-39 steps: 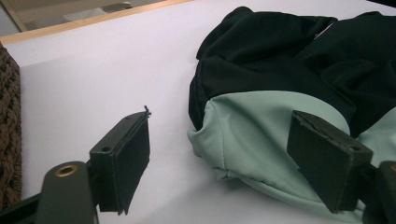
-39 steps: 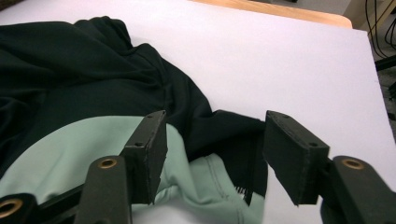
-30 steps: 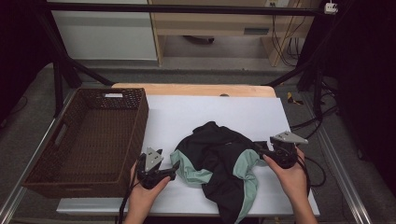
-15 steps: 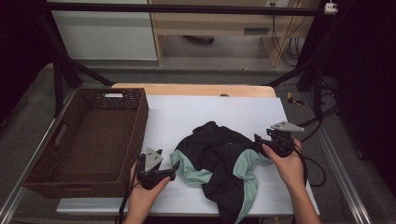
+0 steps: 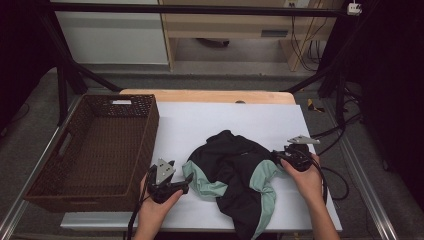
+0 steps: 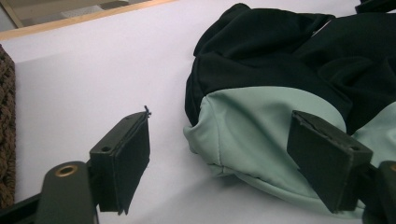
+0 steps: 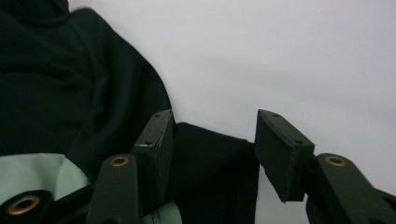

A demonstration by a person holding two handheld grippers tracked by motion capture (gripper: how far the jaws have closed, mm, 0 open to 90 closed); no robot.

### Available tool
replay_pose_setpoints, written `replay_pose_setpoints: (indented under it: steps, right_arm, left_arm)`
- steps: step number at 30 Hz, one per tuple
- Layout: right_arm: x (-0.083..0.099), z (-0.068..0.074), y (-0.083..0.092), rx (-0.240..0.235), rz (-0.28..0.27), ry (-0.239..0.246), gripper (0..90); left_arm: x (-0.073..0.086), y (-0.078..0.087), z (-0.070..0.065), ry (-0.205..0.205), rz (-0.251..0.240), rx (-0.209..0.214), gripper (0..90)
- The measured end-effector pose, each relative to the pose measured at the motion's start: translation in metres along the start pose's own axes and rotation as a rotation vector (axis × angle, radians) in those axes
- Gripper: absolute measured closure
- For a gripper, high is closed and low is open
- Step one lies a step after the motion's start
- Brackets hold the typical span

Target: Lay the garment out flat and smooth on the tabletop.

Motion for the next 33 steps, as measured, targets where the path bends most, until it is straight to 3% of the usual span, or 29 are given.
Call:
replay_pose_setpoints:
  steps: [2, 5, 10, 13, 17, 20, 23, 26, 30, 33]
  right_arm:
    - [0.002, 0.001, -0.004, -0.01, 0.021, 0.004, 47.1]
    - [0.006, 0.005, -0.007, -0.017, 0.032, 0.01, 55.6]
    - [0.011, 0.011, -0.001, -0.038, 0.063, 0.035, 86.1]
    - [0.015, 0.009, 0.006, -0.016, 0.076, 0.026, 88.5]
    - [0.019, -0.002, 0.025, 0.021, 0.044, -0.029, 88.7]
    - [0.022, -0.012, 0.034, 0.057, 0.027, -0.054, 88.7]
    - [0.023, -0.014, 0.034, 0.029, 0.014, -0.063, 86.7]
    - [0.018, -0.008, 0.032, 0.003, -0.011, -0.044, 75.0]
    - [0.002, 0.009, 0.03, -0.048, -0.052, -0.003, 53.0]
    - [-0.012, 0.021, 0.022, -0.08, -0.065, 0.016, 47.0]
  left_arm:
    - [0.0, 0.0, -0.001, -0.002, 0.001, 0.002, 21.2]
    - [0.0, -0.001, -0.002, -0.005, 0.001, 0.006, 21.2]
    - [-0.001, -0.001, -0.002, -0.008, 0.001, 0.009, 21.2]
    - [-0.001, 0.0, -0.002, -0.009, 0.0, 0.01, 21.2]
    - [-0.002, 0.0, -0.002, -0.009, -0.002, 0.01, 21.2]
    - [-0.001, 0.0, -0.002, -0.008, 0.0, 0.01, 21.2]
    - [-0.001, 0.0, -0.003, -0.012, 0.002, 0.009, 21.2]
    - [-0.001, -0.001, -0.004, -0.014, 0.003, 0.008, 21.2]
    - [-0.005, -0.003, -0.005, -0.023, 0.002, 0.006, 21.2]
    - [-0.018, -0.007, -0.003, -0.007, -0.009, 0.014, 21.2]
Point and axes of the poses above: each handheld gripper's, and its own axes: y roughly backward along the jaws, x roughly out of its underside, z roughly to its left, the point moved 5 cm from there along -y, roughly forward along the jaws, and after that the axes turned 8 degrees about z, right-handed, at the moved point
